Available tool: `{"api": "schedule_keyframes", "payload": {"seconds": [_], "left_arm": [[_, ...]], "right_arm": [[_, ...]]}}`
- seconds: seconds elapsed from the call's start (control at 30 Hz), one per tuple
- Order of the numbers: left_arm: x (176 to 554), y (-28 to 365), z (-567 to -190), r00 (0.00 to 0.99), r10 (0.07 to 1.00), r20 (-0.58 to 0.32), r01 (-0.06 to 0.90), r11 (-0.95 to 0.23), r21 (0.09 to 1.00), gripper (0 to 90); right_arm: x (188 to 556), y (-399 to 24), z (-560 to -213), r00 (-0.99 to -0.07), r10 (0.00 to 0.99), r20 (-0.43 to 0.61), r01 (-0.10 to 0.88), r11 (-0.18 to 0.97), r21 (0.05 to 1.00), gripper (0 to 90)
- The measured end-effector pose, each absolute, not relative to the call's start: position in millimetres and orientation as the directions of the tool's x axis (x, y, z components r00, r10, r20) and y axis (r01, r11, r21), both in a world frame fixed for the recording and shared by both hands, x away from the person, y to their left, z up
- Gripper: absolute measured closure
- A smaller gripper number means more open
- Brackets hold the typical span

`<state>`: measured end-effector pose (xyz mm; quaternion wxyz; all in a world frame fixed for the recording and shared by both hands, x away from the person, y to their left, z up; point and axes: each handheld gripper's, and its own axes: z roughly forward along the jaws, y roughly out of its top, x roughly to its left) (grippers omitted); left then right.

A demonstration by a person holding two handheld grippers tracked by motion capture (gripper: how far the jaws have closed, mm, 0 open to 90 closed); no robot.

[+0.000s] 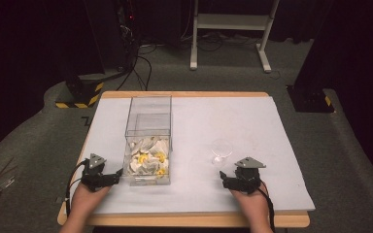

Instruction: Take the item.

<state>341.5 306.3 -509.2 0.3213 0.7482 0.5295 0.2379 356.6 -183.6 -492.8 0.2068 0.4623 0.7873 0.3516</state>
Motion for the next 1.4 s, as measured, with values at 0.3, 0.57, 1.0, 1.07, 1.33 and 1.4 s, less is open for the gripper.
{"api": "schedule_keyframes", "payload": {"seconds": [0.3, 0.57, 1.0, 1.07, 1.33, 1.4], "left_arm": [[341.5, 306.3, -509.2, 0.326, 0.945, 0.016, 0.64, -0.233, 0.733, 16.0], [341.5, 306.3, -509.1, 0.326, 0.945, 0.016, 0.64, -0.233, 0.733, 16.1], [341.6, 306.5, -509.1, 0.328, 0.945, 0.019, 0.639, -0.236, 0.732, 16.0], [341.5, 306.3, -509.2, 0.326, 0.945, 0.016, 0.64, -0.233, 0.733, 16.1], [341.5, 306.2, -509.3, 0.325, 0.945, 0.017, 0.639, -0.233, 0.734, 16.1], [341.5, 306.3, -509.2, 0.326, 0.945, 0.016, 0.639, -0.233, 0.733, 16.1]], "right_arm": [[354.0, -174.4, -492.5, -0.51, 0.86, 0.018, 0.576, 0.326, 0.749, 21.8], [350.5, -167.8, -489.9, -0.525, 0.85, 0.024, 0.569, 0.33, 0.753, 25.5], [348.6, -165.1, -489.4, -0.539, 0.841, 0.043, 0.568, 0.325, 0.756, 27.3], [348.6, -165.1, -489.3, -0.54, 0.84, 0.048, 0.569, 0.323, 0.756, 27.9], [347.4, -161.3, -488.2, -0.561, 0.825, 0.07, 0.566, 0.32, 0.76, 31.0], [347.4, -161.0, -488.3, -0.567, 0.822, 0.062, 0.558, 0.327, 0.762, 31.1]]}}
